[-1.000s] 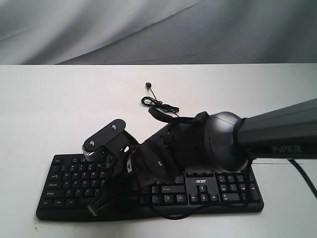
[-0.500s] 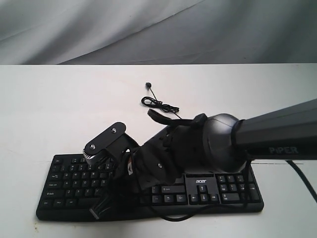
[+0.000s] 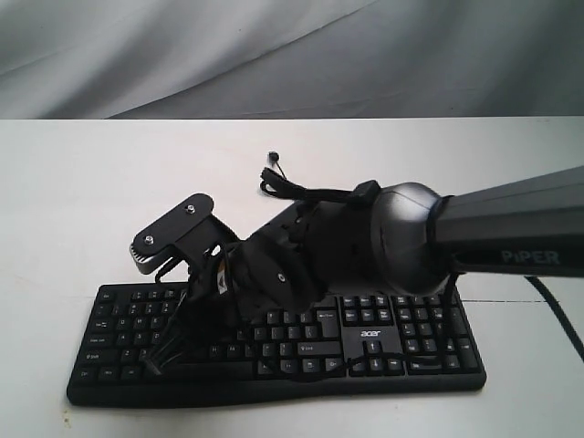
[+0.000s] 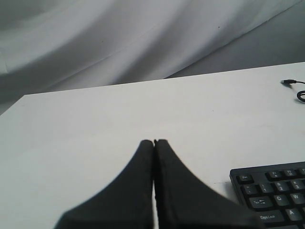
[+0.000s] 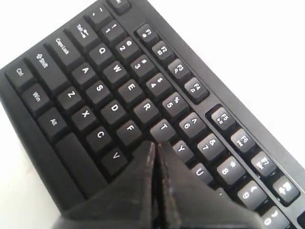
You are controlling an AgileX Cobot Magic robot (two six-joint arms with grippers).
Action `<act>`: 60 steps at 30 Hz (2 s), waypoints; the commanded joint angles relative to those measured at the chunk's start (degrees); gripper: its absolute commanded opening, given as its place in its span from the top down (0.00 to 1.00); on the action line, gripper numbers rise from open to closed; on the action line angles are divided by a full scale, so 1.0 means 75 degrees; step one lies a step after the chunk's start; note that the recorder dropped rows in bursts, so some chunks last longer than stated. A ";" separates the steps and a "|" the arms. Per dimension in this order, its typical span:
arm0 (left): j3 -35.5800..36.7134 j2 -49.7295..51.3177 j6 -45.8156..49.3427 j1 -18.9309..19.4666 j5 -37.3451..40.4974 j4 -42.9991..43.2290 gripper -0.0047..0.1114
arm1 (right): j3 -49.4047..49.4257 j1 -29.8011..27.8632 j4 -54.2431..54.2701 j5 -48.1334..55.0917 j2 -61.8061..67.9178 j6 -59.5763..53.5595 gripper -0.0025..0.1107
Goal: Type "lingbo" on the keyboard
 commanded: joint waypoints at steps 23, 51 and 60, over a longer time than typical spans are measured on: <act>0.0035 -0.0033 -0.0034 -0.0056 -0.0076 -0.0014 0.96 | -0.0493 -0.0035 -0.0055 0.0408 0.0504 0.0018 0.98; 0.0035 -0.0033 -0.0034 -0.0056 -0.0076 -0.0014 0.96 | -0.0493 0.0200 -0.0045 -0.0054 0.0601 0.0018 0.98; 0.0035 -0.0033 -0.0034 -0.0056 -0.0076 -0.0014 0.96 | -0.0493 0.0115 -0.0058 -0.0038 0.0663 0.0018 0.98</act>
